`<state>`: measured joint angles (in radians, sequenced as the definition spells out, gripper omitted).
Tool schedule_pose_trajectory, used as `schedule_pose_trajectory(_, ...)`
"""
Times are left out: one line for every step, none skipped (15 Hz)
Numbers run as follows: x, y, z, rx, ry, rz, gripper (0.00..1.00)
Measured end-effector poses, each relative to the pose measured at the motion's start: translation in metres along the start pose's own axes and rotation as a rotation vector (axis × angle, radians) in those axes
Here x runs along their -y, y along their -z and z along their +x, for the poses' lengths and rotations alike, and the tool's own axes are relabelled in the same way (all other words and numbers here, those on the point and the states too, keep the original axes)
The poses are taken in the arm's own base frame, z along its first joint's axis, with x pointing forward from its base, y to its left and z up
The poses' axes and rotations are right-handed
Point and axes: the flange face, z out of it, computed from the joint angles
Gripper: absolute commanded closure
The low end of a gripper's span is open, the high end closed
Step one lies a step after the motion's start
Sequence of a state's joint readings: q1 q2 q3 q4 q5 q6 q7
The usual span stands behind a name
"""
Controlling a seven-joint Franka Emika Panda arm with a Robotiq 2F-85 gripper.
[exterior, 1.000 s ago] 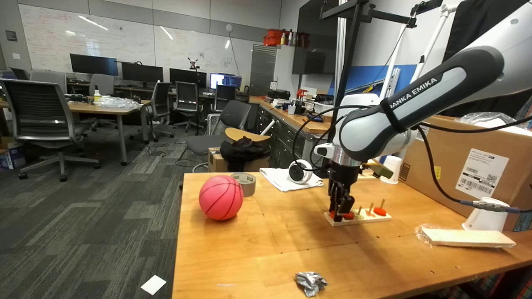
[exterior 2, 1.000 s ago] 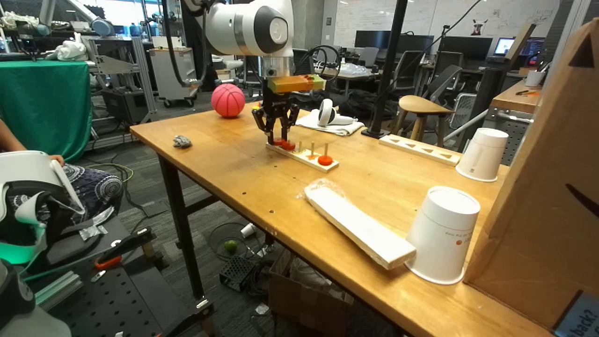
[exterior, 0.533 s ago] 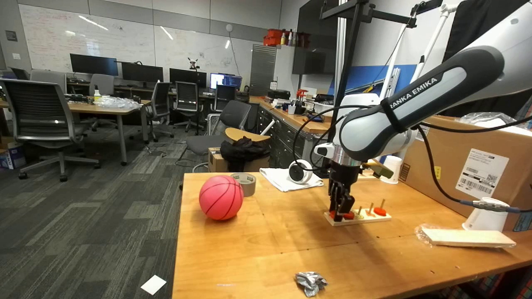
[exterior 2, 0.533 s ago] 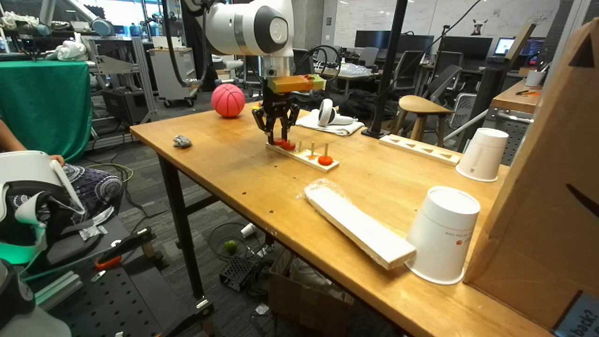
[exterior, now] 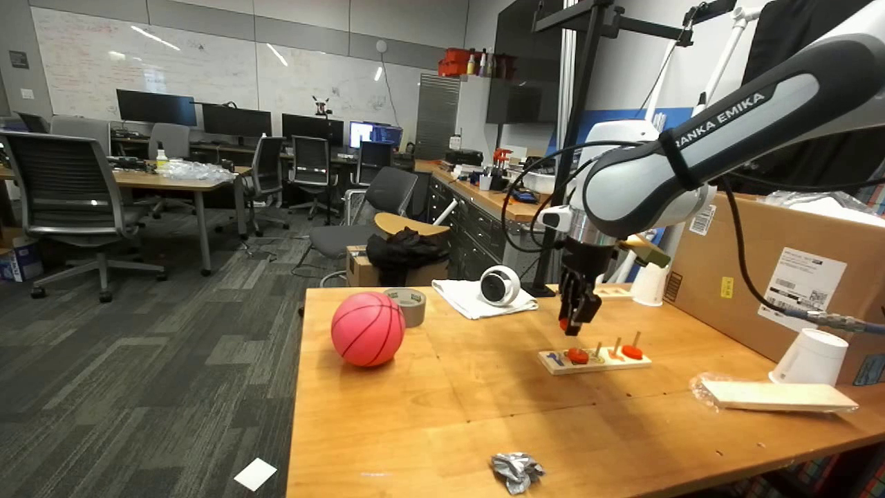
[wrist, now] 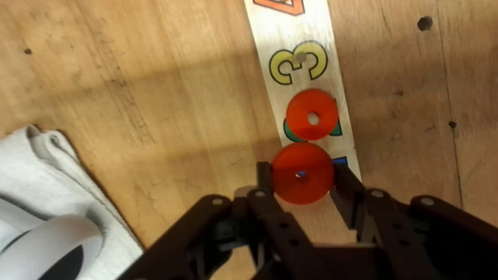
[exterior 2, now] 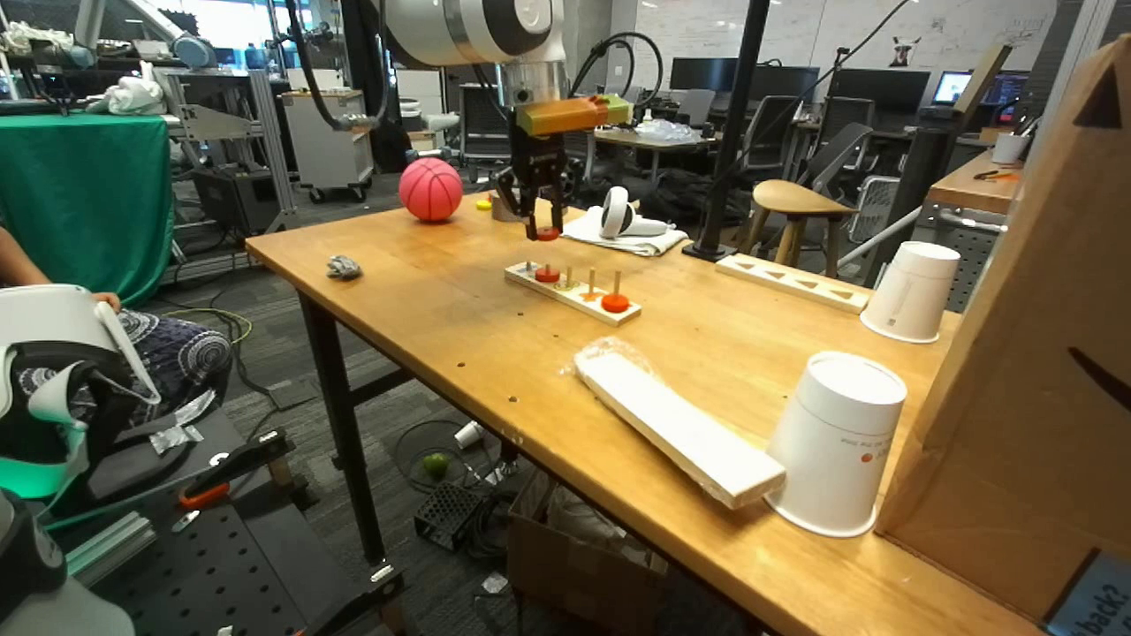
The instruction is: Put the orange objects on the first pole on the right
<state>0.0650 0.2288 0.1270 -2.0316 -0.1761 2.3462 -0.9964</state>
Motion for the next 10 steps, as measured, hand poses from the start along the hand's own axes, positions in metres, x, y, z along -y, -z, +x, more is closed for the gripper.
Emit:
schedule_pose_trajectory(-0.003, 0.007, -0.007, 0.004, -0.018, -0.015, 0.83)
schedule_pose_trajectory(-0.006, 0.013, -0.014, 0.009, -0.037, -0.027, 0.83)
schedule_pose_trajectory(-0.009, 0.017, -0.023, 0.015, -0.060, -0.036, 0.83)
schedule_pose_trajectory(-0.011, 0.020, -0.031, 0.024, -0.079, -0.043, 0.83)
schedule_pose_trajectory(-0.012, 0.020, -0.040, 0.037, -0.100, -0.049, 0.83)
schedule_pose_trajectory(-0.014, 0.020, -0.048, 0.049, -0.118, -0.052, 0.83)
schedule_pose_trajectory(-0.015, 0.018, -0.056, 0.059, -0.138, -0.053, 0.83)
schedule_pose_trajectory(-0.016, 0.017, -0.064, 0.072, -0.156, -0.055, 0.83)
schedule_pose_trajectory(-0.017, 0.016, -0.071, 0.082, -0.175, -0.055, 0.83)
schedule_pose_trajectory(-0.018, 0.014, -0.078, 0.092, -0.193, -0.053, 0.83)
